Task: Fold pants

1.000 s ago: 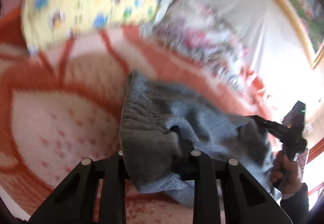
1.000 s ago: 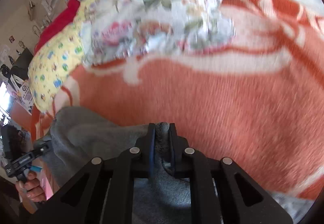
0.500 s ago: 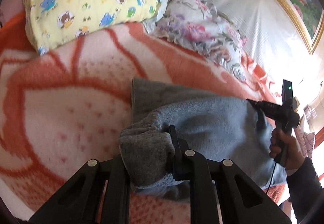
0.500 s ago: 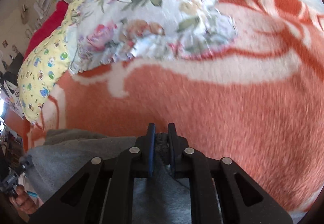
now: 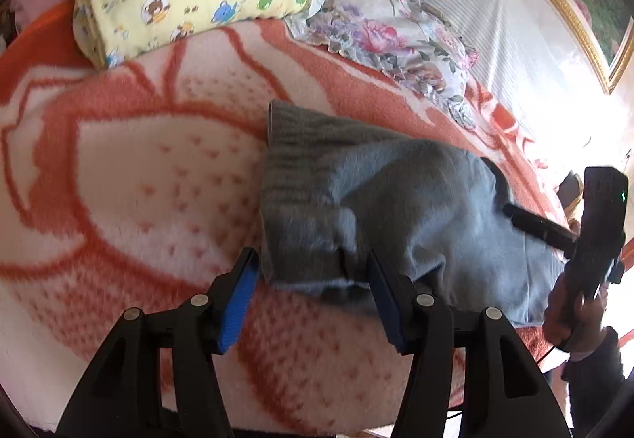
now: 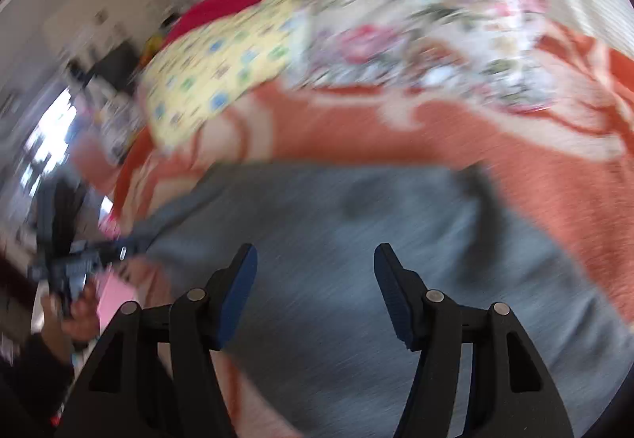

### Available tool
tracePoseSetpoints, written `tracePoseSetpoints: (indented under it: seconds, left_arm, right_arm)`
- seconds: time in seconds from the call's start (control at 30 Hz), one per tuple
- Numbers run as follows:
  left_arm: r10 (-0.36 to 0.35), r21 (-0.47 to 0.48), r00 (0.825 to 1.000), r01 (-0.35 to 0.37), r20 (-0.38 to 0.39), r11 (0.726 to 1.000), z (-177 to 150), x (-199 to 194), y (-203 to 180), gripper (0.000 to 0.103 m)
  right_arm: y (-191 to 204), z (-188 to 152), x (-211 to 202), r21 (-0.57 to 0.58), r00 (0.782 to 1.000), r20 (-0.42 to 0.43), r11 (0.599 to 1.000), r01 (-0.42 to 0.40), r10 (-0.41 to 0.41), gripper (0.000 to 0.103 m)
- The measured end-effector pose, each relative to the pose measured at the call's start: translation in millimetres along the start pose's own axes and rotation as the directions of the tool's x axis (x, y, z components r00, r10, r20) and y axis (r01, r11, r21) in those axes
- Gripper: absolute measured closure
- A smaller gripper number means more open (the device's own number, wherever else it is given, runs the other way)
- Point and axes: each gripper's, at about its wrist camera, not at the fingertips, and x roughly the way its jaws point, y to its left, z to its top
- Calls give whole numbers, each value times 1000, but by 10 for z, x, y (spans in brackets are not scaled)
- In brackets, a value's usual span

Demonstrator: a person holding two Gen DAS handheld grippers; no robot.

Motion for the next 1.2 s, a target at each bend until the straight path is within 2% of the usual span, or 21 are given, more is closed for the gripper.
tracePoseSetpoints:
  seconds: [0.07,0.13,0.23,0.37,0.43,0.47,0.53,0.6,0.67,0.7,0.73,0.77,0.83,0.9,0.93,1.0,1.03,1.07,1.13,1.2]
  left_arm:
    - [15,9,999,-15,-37,1000,-38,72,1,46]
    - [37,3,998,-37,-52,999,-60,111,18,46]
    - [7,-36,999,-9,-54,999,-101,76,105,43]
    - [-10,-97,998,3,-64,995,-195,38,279,41]
    - [25,-124,997,-34,-78,992,-218,73,345,41]
    - [22,-144,997,-32,-69,989,-197,79,367,41]
    - [-18,-173,998,9,-52,985,-98,116,354,41]
    - [-20,-192,998,10,-55,981,10,214,317,37]
    - [26,-180,996,-41,-81,983,102,371,235,37]
    - [58,-158,996,-68,-69,985,132,410,169,37]
    - [83,-122,995,-89,-48,989,150,432,87,41]
    - [96,-90,995,-100,-38,991,151,453,26,71]
    - [77,-85,996,-80,-36,993,169,463,-23,85]
    - [64,-97,998,-62,10,993,223,325,-45,87]
    - [54,-95,996,-48,65,994,266,143,-54,87]
    - [27,-80,990,-16,138,997,330,-132,-65,89]
    - [55,-57,986,-47,157,997,358,-214,-72,96]
    - [115,-25,980,-112,160,993,368,-222,-80,101]
    - [234,7,964,-236,126,972,361,-134,2,101]
    - [208,-51,976,-205,70,977,333,-119,198,101]
  right_arm:
    - [119,-123,85,-21,999,-34,999,-35,34,40]
    - [231,-240,155,-53,998,-65,998,-25,22,40]
    - [295,-377,154,-70,997,-81,997,-9,3,40]
    - [230,-519,145,-29,995,-101,999,-26,23,40]
    - [242,-582,189,-51,993,-113,999,13,-18,40]
    - [247,-613,218,-65,991,-119,997,49,-56,40]
    - [249,-649,234,-76,990,-124,995,62,-71,40]
    - [259,-675,228,-95,990,-107,992,86,-96,40]
    - [271,-699,227,-119,986,-96,985,126,-137,40]
    - [270,-711,232,-122,985,-95,983,134,-146,42]
    - [266,-717,227,-117,985,-94,984,136,-148,44]
    - [259,-724,225,-110,984,-96,984,138,-149,52]
    - [247,-735,224,-100,985,-108,987,125,-136,65]
    - [266,-736,202,-100,984,-127,989,111,-124,97]
    - [286,-733,176,-98,984,-134,990,100,-113,100]
    - [412,-741,92,-132,987,-136,989,62,-80,103]
    - [465,-760,81,-150,988,-137,987,56,-77,103]
    - [494,-792,101,-158,986,-148,986,47,-71,103]
    - [490,-879,205,-141,980,-199,990,3,-31,103]
    - [482,-926,197,-115,981,-195,993,-23,0,103]
